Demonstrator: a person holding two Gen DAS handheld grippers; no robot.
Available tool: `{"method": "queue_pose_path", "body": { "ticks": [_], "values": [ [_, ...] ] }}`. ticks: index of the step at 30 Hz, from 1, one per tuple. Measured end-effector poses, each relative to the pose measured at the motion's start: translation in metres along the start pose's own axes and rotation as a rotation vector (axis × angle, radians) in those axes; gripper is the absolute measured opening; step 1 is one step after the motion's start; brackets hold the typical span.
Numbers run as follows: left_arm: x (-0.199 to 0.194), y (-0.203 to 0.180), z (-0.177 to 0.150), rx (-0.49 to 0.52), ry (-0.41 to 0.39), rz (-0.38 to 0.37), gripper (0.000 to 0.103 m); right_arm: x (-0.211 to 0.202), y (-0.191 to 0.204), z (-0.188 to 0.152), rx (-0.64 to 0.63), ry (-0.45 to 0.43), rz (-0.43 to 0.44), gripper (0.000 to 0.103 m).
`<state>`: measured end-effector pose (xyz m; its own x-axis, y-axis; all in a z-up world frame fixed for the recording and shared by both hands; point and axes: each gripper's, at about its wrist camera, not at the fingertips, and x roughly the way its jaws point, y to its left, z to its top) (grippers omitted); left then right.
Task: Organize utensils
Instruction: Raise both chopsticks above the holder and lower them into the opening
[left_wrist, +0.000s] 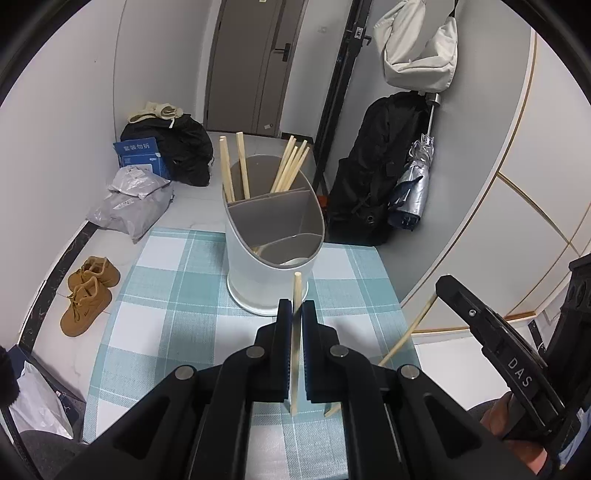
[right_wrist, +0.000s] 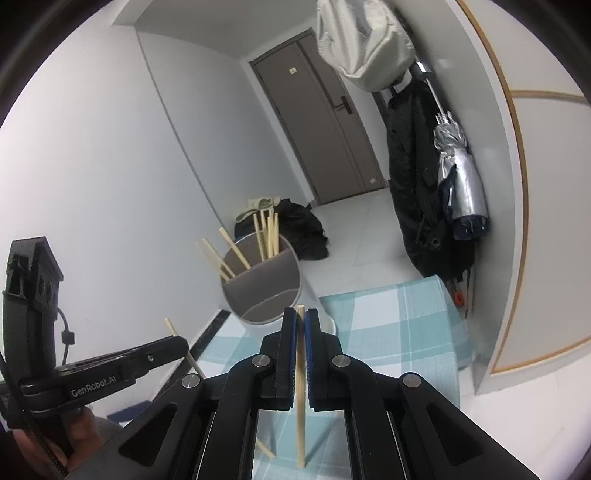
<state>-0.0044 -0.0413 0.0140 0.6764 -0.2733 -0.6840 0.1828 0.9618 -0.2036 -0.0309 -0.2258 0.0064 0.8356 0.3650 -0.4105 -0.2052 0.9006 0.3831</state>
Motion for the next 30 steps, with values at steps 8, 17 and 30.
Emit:
{"method": "queue_pose_path", "body": {
  "ticks": [8,17,30],
  "values": [
    [-0.007,0.002,0.000,0.030,0.015,-0.006,0.000,-0.010,0.016,0.000,-0.057,0.000,-0.028,0.004],
    [-0.012,0.002,0.000,0.074,0.035,-0.015,0.000,-0.011,0.022,0.004,-0.057,-0.003,-0.030,0.004],
    [-0.014,0.000,0.009,0.099,0.091,-0.044,0.000,-0.004,0.024,0.016,-0.055,0.000,-0.030,0.004]
  ]
}}
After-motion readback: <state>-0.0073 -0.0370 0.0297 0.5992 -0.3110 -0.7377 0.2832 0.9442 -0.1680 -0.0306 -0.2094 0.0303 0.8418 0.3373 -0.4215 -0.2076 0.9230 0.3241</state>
